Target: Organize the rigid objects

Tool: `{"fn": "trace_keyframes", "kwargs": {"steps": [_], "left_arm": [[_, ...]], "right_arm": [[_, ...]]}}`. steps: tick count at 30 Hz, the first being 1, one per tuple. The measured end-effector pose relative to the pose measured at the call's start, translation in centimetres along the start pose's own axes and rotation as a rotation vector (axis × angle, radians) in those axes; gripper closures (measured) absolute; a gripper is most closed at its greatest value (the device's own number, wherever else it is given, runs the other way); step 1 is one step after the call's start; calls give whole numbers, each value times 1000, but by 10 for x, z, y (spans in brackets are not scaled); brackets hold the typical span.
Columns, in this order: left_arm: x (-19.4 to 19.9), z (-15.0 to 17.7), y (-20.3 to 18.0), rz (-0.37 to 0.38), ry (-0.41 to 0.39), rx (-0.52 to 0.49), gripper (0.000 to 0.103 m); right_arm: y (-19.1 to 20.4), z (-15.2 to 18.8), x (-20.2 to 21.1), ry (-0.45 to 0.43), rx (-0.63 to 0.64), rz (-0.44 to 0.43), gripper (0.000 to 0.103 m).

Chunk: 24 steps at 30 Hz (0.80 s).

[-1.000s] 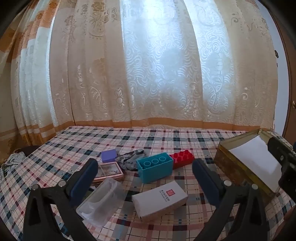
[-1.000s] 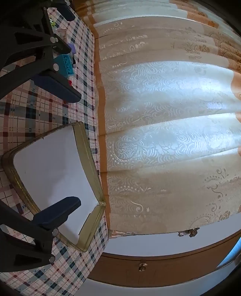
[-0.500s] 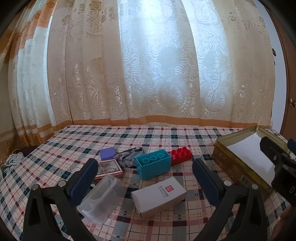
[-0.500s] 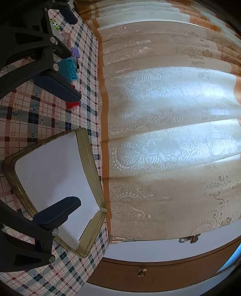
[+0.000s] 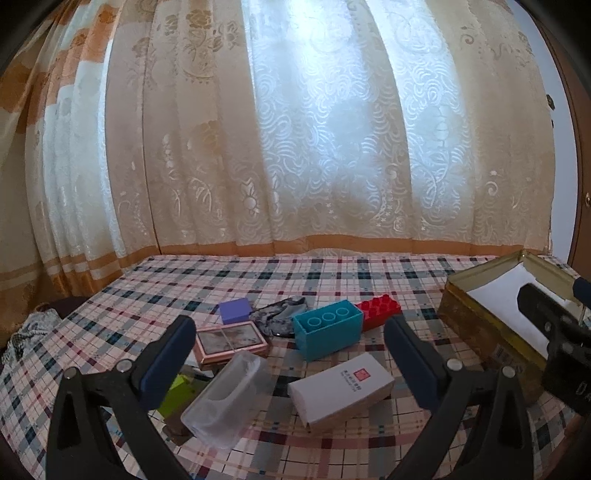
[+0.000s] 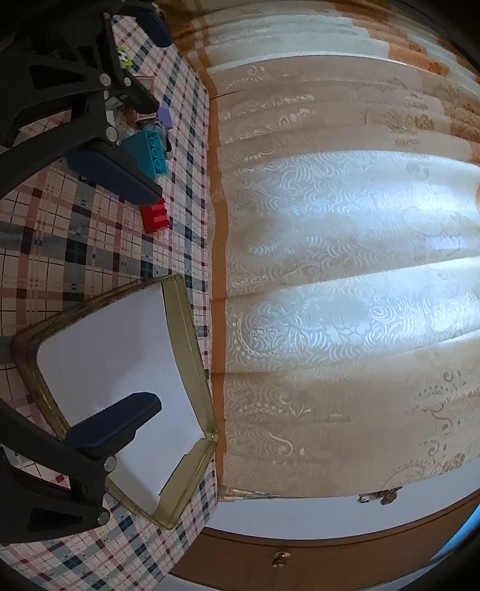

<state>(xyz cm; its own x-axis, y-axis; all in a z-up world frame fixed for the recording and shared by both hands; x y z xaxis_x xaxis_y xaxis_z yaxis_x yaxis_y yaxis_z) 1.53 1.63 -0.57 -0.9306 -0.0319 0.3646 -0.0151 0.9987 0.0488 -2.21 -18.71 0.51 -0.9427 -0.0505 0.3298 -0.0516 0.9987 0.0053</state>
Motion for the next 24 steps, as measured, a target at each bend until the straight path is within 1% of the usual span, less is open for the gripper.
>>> {"fn": "trace_keyframes", "kwargs": {"steps": [5,12,18,24], "left_arm": [[0,1,0,1,-2,-3,0],[2,2,-5,11,-13,-23,0],[2,3,-4,12,-5,-9,0],[2,3,-3,13,-4,-8,0]], "right_arm": [[0,0,1,-6,6,8,0],[-6,-2,2,-12,-22,23,0],[-7,-1,0,1,-30,20,0],[-8,-1,1,-6,-31,18,0]]}}
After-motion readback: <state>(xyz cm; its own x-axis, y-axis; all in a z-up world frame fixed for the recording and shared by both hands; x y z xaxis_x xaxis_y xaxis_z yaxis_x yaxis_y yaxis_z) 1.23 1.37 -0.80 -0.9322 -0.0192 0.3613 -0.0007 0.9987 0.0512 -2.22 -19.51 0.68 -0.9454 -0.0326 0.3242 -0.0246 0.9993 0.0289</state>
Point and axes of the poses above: each gripper's, at about its wrist camera, not at the fingertips, and x roughly against the way its jaws point, y to its left, z to its underside, the point moved 2 cm from there along -x, roughly the way its jaws point
